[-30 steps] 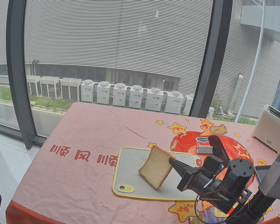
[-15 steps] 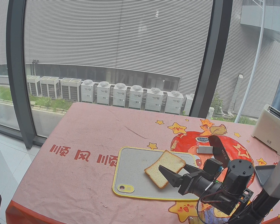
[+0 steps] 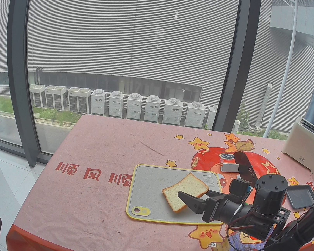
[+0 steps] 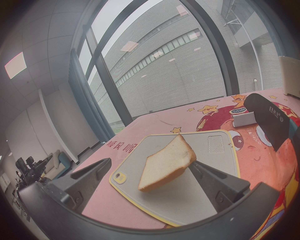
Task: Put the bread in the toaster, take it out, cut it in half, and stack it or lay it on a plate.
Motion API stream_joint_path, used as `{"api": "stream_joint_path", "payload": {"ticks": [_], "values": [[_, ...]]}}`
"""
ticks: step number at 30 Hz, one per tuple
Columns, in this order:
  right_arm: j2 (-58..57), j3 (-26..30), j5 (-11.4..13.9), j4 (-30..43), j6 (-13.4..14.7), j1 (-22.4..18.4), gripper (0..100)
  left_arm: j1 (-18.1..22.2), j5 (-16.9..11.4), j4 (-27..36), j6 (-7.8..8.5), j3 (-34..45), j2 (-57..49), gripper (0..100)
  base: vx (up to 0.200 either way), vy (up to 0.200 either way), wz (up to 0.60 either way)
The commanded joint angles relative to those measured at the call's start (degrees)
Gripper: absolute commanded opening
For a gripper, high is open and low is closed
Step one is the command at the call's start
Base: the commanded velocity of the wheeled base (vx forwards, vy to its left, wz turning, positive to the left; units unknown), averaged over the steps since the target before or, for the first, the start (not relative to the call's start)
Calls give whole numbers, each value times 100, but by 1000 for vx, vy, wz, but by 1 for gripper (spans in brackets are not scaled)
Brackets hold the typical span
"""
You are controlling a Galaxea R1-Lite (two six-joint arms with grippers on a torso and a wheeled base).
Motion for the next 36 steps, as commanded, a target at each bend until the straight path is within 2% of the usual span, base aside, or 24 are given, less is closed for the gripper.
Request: {"api": "stream_joint_path", "payload": {"ticks": [1,9,18,25,36], "values": [[-109,-157,-100,182,147,18,100,0,1,-2,-1,101,-84,100,0,0,0],[-144,-534,-460,1079,366,27,100,0,1,6,-1,92,-84,100,0,0,0],[-144,-526,-469,1175,366,53,100,0,1,-2,-1,101,-84,100,0,0,0],[-311,-675,-460,1878,419,53,100,0,1,-2,-1,101,-84,100,0,0,0],[-390,-763,-469,2160,481,27,100,0,1,6,-1,101,-84,100,0,0,0]]}}
